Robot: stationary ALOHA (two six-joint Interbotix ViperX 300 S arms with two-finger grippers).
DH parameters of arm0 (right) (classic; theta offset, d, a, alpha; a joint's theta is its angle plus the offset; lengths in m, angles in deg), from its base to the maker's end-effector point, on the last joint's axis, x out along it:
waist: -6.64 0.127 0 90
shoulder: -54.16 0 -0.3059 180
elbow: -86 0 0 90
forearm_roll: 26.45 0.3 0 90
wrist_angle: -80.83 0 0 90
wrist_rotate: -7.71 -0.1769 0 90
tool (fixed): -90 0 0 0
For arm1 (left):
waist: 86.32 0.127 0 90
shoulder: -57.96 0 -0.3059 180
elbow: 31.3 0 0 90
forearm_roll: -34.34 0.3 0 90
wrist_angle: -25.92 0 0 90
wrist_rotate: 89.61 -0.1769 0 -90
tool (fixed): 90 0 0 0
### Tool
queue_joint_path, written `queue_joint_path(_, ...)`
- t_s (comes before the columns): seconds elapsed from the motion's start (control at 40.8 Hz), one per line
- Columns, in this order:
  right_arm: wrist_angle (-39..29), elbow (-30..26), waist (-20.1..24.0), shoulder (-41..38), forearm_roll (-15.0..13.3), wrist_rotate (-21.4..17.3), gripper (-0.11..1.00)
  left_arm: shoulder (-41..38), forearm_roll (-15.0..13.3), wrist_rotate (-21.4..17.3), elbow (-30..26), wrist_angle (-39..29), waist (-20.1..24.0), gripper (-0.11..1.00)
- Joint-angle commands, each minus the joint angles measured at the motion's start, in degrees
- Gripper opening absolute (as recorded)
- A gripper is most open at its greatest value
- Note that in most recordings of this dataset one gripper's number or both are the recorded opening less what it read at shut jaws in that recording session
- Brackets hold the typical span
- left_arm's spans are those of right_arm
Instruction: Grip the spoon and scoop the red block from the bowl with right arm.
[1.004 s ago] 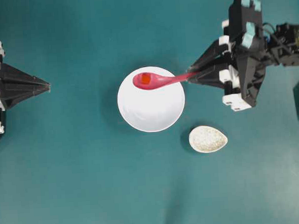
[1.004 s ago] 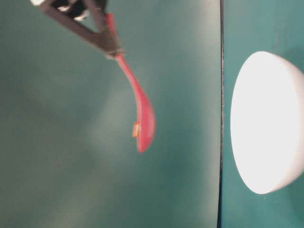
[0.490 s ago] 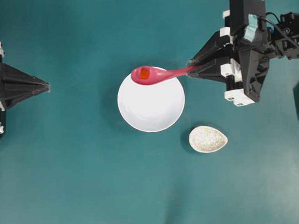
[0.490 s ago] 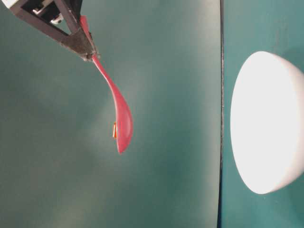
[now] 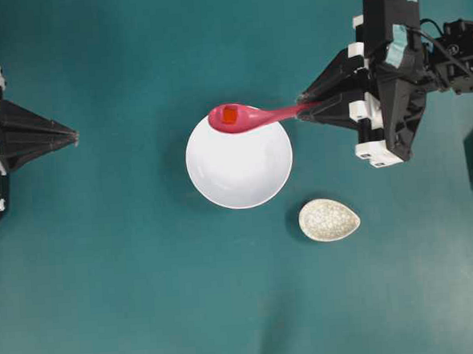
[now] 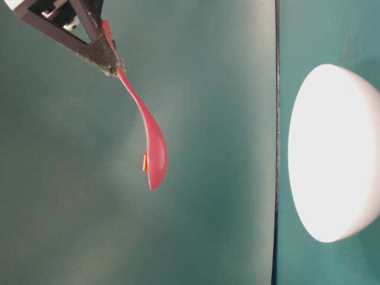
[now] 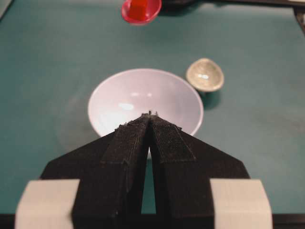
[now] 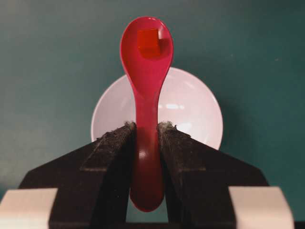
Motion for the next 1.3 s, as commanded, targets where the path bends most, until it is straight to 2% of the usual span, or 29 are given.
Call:
queue_joint_path(0.0,0.44,-1.58,-0.09,1.05,-0.09,0.26,0.25,-0.18,0.00,0.00,-1.41,0.35,0.18,0.00)
queue_joint_path(1.274,0.53,-1.58,-0.09,1.05,-1.58,0.26,0.25,-0.70,0.00,-0.18,-1.14,0.35,0.18,0.00)
